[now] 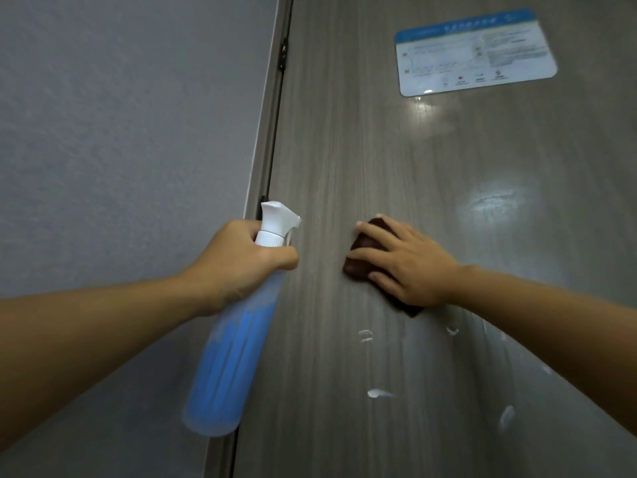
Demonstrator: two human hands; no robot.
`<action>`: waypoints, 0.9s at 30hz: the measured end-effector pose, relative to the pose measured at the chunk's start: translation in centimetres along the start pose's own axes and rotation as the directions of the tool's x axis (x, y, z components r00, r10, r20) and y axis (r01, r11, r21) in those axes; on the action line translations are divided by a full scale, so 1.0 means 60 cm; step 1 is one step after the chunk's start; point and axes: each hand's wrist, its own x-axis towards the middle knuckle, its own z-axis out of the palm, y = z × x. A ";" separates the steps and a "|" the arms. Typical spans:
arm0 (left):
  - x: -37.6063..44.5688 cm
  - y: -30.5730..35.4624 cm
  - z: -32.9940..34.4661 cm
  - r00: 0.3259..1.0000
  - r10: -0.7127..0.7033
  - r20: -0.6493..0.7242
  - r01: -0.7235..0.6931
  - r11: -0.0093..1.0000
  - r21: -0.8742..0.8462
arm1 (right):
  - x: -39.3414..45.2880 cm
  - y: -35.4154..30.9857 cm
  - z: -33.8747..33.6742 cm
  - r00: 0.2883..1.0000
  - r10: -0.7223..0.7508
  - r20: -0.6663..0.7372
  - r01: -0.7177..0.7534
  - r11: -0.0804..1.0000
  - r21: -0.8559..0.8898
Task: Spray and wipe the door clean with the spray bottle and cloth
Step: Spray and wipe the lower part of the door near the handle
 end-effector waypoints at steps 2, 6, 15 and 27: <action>0.006 0.003 -0.003 1.000 0.004 -0.004 -0.004 1.000 -0.012 | 0.010 0.026 -0.008 0.990 0.137 -0.033 -0.136 0.990 0.027; 0.011 0.009 -0.011 0.999 0.027 -0.040 -0.029 0.999 -0.043 | 0.065 0.045 -0.010 0.909 0.410 -0.080 -0.400 0.909 0.113; 0.008 0.008 -0.012 0.999 -0.006 -0.033 0.005 1.000 -0.024 | 0.092 -0.023 0.005 0.937 0.332 -0.105 -0.318 0.939 0.129; 0.007 -0.012 0.006 0.994 0.002 -0.108 0.006 0.997 0.074 | -0.010 0.055 -0.005 0.891 0.436 -0.125 -0.426 0.899 0.103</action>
